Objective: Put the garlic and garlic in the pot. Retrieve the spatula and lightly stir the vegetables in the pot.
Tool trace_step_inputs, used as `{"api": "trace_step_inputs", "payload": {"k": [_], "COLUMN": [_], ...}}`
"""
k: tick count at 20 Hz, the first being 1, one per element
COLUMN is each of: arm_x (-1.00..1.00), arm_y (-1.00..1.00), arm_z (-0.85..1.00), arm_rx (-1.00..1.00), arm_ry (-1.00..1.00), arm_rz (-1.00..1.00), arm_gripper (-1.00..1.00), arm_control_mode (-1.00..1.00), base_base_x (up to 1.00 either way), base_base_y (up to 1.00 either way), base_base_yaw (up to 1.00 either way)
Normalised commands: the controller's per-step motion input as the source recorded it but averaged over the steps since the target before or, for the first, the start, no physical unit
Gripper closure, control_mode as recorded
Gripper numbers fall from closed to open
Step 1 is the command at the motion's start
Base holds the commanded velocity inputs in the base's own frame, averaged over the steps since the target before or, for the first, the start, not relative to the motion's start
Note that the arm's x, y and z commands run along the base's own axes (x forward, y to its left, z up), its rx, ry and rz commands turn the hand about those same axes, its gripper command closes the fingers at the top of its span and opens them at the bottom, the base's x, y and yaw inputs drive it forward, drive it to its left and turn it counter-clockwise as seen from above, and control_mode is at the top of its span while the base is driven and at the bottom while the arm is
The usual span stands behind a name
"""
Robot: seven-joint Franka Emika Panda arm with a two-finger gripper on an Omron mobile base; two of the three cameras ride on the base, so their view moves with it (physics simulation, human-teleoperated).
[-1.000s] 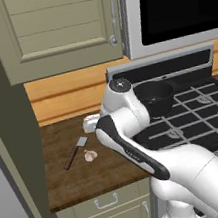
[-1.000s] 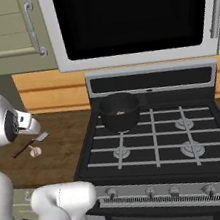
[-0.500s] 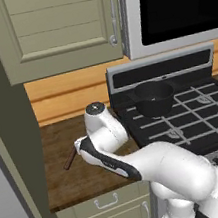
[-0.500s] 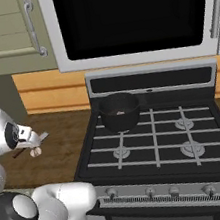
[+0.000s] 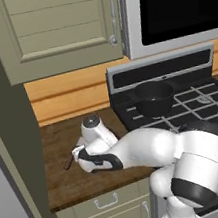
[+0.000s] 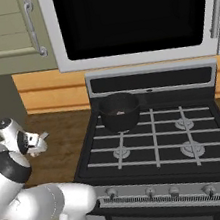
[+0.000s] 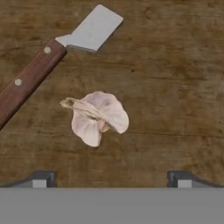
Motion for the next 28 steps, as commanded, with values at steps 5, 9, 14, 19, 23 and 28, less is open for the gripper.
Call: {"api": "trace_step_inputs", "payload": {"k": [5,9,14,19,23,28], "arm_x": [0.53,0.55,0.35,-0.1,-0.78,-0.55], "arm_y": [0.12,0.25,0.25,0.12,-0.19,-0.82], "arm_z": [-0.49,-0.33,-0.19,-0.21,0.05,0.95], "arm_rx": [-0.01,0.0,0.0,0.0,0.0,0.0], "arm_ry": [0.0,0.0,0.0,0.0,-0.07,-0.4], "arm_rz": [0.02,0.03,0.03,0.01,0.0,-0.02], "arm_gripper": [-1.0,-1.0,-1.0,1.0,1.0,1.0], "arm_control_mode": [-1.0,-1.0,-1.0,-1.0,-1.0,-1.0], "base_base_x": [0.0,0.0,0.0,0.0,0.0,0.0], "base_base_y": [0.0,0.0,0.0,0.0,0.0,0.0], "base_base_yaw": [0.0,0.0,0.0,0.0,0.0,0.0]}}
